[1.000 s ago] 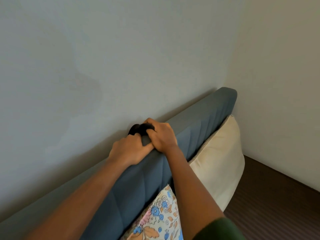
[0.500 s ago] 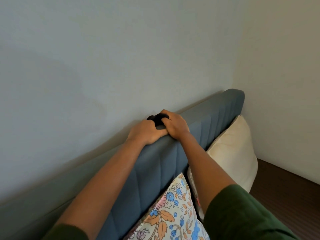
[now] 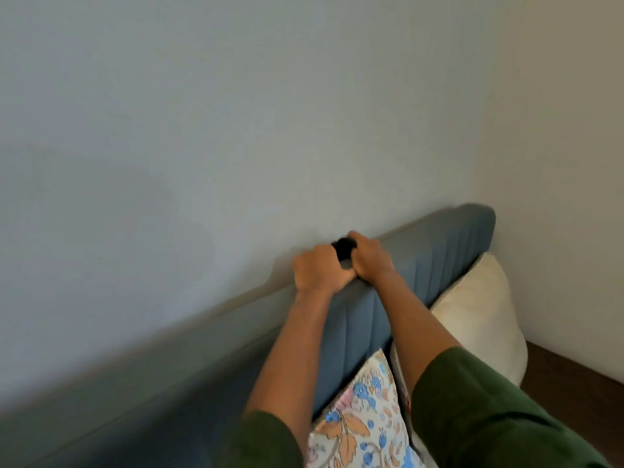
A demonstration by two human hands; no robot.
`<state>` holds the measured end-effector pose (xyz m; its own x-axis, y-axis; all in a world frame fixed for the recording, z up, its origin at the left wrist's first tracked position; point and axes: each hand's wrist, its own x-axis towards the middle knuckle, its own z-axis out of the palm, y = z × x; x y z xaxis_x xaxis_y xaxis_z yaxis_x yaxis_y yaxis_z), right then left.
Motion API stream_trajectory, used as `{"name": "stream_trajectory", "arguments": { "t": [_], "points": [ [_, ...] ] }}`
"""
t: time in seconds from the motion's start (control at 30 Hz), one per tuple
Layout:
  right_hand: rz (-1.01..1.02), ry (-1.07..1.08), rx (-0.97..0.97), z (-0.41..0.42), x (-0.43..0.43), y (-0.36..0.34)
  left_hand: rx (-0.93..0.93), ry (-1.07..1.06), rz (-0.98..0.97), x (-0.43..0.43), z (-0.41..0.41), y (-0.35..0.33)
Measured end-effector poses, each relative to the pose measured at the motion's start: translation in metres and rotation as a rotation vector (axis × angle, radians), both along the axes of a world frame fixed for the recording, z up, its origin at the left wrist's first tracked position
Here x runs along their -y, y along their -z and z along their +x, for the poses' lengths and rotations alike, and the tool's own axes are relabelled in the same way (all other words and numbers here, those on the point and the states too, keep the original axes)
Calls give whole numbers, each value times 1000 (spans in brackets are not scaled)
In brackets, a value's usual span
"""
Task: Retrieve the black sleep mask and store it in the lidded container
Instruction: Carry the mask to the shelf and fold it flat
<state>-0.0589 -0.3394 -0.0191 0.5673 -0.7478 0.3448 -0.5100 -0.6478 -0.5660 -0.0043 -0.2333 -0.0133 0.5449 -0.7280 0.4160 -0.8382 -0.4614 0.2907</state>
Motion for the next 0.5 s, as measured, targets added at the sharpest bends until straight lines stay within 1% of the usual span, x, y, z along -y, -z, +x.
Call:
{"name": "stream_trajectory", "arguments": {
  "t": [0.07,0.1,0.13,0.17,0.2,0.27,0.3,0.33,0.4,0.43,0.5],
  "points": [
    [-44,34,-76,-2,-5,-4,64,-4,13,-4,-5,-2],
    [-64,56,-115,-3,-8,-3,57,10,41,-9,-6,-4],
    [-95,79,-166,-4,-11,-1,16,51,87,-17,-6,-6],
    [-127,105,-231,-3,-14,3,-54,114,159,-28,-6,-3],
    [-169,124,-292,-1,-19,3,-85,171,238,-45,-4,0],
    [-204,167,-382,4,-30,-1,35,236,363,-100,5,8],
    [-213,186,-414,7,-36,-3,76,228,381,-135,14,14],
    [-233,202,-432,6,-41,-5,86,192,386,-168,22,21],
    [-254,205,-442,2,-52,-6,42,77,356,-230,40,26],
    [-234,209,-416,1,-59,-6,37,34,348,-250,46,23],
    [-212,229,-321,-3,-85,-1,13,25,342,-263,48,21]
  ]
}}
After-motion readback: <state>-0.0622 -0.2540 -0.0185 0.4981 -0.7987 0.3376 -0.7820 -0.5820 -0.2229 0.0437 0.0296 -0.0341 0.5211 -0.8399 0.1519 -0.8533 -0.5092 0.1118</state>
